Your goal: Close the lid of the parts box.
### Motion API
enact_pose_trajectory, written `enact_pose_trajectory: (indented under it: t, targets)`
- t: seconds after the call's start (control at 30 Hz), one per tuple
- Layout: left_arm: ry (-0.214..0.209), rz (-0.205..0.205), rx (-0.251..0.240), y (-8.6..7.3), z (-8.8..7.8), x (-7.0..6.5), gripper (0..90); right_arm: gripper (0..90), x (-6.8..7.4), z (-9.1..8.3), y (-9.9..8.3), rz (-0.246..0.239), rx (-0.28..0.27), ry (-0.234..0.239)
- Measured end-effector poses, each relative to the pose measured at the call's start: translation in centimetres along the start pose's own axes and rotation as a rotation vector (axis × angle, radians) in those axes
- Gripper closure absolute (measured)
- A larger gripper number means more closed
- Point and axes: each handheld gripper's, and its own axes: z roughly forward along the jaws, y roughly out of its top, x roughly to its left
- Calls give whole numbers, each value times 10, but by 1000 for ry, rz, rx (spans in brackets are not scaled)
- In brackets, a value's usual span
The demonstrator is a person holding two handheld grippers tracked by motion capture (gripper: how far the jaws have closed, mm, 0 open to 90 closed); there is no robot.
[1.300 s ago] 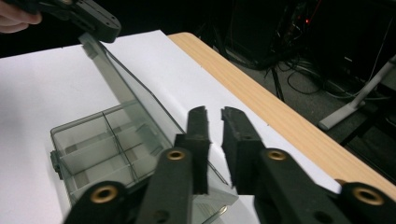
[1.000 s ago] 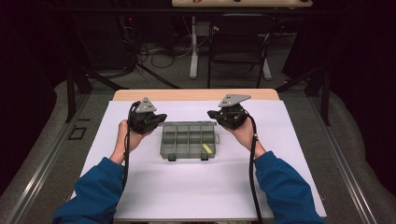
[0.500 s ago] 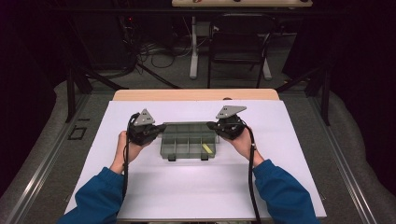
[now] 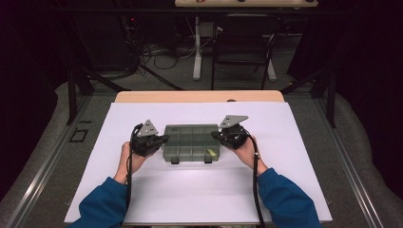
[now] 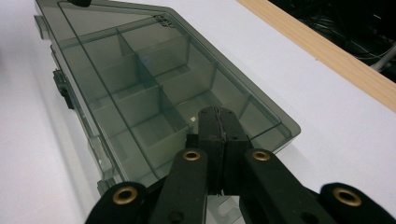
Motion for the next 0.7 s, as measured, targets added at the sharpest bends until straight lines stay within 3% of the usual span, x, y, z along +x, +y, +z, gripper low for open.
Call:
enact_pose_trajectory:
  t: [0.37, 0.7]
  targets:
    - [-19, -14, 14, -8, 6, -3, 900, 900, 5, 0, -6, 1, 16, 12]
    - [-22, -5, 24, -11, 8, -7, 900, 900, 12, -2, -7, -42, 32, 4]
